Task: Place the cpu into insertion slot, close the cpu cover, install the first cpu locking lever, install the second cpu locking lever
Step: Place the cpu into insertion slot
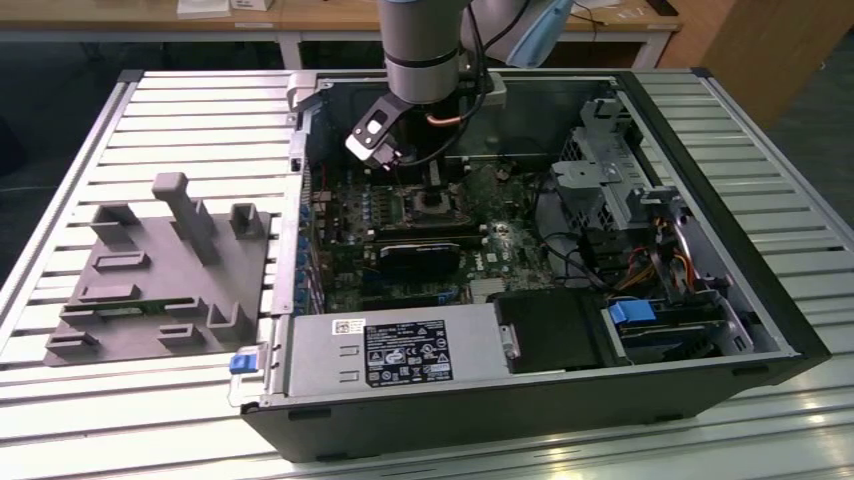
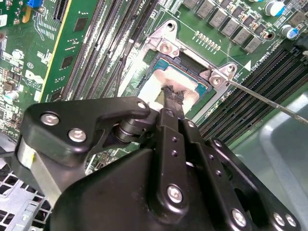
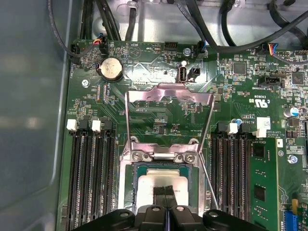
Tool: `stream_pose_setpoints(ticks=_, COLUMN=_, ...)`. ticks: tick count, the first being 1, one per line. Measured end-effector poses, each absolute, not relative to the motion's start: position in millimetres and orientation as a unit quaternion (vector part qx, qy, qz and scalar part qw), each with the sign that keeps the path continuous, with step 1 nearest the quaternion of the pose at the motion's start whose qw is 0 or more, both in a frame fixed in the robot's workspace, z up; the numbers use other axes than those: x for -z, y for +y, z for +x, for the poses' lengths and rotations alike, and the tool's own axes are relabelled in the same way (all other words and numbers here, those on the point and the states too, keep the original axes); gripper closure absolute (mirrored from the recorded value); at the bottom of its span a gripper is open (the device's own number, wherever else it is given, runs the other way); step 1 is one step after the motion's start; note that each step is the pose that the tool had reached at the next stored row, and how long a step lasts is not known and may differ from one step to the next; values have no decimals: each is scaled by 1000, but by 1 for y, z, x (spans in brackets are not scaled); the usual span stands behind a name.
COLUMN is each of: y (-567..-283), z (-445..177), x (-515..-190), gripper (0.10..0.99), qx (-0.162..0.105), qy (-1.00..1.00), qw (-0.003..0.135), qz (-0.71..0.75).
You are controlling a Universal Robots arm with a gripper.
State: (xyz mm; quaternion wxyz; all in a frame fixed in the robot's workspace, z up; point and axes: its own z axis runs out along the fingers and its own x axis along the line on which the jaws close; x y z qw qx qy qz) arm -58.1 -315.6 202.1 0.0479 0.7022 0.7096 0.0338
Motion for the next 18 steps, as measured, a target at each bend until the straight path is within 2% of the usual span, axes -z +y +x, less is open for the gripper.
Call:
stream_pose_setpoints(ticks=3, y=-316, z=-58, x=-202, gripper=984, qx=-32, qy=710, qw=46, qz=702)
stream_pose_setpoints(ticks=6, y=-316, z=-55, x=-202, gripper=984, qx=-15, qy=711, qw=29, qz=703)
stream_pose_setpoints(ticks=18, y=-316, z=-50, x=-209, gripper=984, qx=-14, qy=711, qw=28, qz=703)
